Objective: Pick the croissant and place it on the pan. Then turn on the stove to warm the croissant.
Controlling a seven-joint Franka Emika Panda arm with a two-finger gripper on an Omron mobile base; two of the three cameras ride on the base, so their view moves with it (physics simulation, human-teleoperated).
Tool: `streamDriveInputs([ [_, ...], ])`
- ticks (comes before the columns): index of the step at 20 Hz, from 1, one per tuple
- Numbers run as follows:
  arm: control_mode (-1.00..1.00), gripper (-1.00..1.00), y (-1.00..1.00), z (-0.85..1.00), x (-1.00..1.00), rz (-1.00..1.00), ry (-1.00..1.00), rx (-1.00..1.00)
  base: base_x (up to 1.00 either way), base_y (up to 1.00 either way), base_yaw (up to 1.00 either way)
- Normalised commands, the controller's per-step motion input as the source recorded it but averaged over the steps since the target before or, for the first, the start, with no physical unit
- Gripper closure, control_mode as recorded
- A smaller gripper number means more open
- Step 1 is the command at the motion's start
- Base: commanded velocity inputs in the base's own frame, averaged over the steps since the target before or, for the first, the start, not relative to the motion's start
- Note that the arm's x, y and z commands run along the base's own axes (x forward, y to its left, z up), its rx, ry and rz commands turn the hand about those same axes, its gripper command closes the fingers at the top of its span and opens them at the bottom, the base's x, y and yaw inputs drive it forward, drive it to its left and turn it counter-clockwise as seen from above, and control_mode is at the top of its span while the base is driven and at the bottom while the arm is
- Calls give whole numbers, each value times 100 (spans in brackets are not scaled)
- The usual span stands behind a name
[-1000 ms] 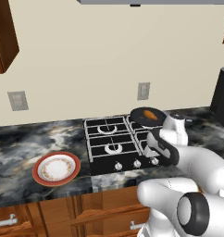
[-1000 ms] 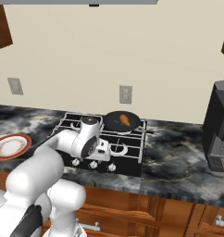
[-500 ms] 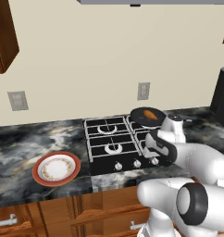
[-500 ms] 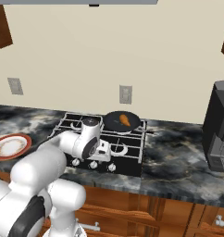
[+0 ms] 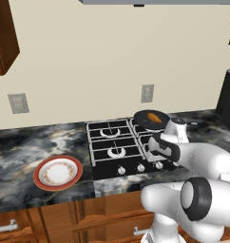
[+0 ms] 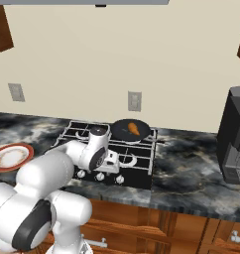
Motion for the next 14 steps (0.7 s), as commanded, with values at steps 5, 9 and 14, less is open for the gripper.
streamDriveInputs([
  [5,-100,-100,-1,-13,1,0,0,0,0,0,0],
  [9,-100,-100,0,-12,6,0,0,0,0,0,0],
  [14,-100,-100,0,-10,7,0,0,0,0,0,0],
])
